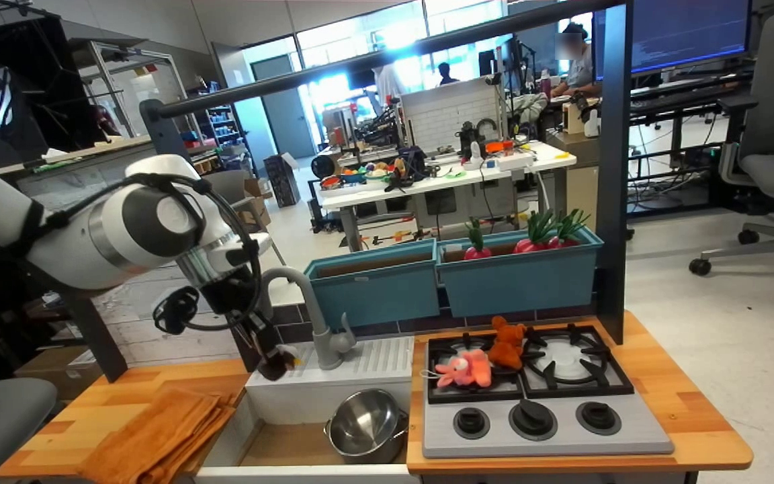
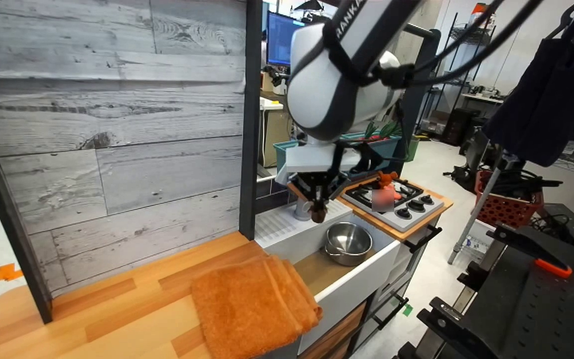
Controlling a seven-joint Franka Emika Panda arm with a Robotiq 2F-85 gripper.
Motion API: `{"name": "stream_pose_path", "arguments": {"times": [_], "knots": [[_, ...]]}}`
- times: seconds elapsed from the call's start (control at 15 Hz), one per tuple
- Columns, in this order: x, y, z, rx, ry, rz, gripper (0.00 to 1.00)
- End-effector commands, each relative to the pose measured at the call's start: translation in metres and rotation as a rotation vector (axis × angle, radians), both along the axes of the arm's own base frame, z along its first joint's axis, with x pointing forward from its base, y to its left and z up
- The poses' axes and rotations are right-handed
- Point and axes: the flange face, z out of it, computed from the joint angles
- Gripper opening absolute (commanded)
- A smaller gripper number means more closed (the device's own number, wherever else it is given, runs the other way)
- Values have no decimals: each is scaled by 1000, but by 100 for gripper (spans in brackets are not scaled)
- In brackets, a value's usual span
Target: Pick up the plush toys from the counter and stove and put them in the pot, then wipe the counter
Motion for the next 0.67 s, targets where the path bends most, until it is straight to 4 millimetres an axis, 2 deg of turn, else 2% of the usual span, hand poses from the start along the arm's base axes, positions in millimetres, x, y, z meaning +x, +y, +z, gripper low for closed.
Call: {"name": "stream_pose_path", "arguments": {"times": [0.0, 0.13, 0.27, 0.6], "knots": [[-18, -35, -43, -110, 57, -161, 2], [-28, -55, -64, -168, 85, -258, 2], [-33, -69, -76, -212, 99, -368, 2], [-23, -83, -79, -231, 45, -484, 2]]}}
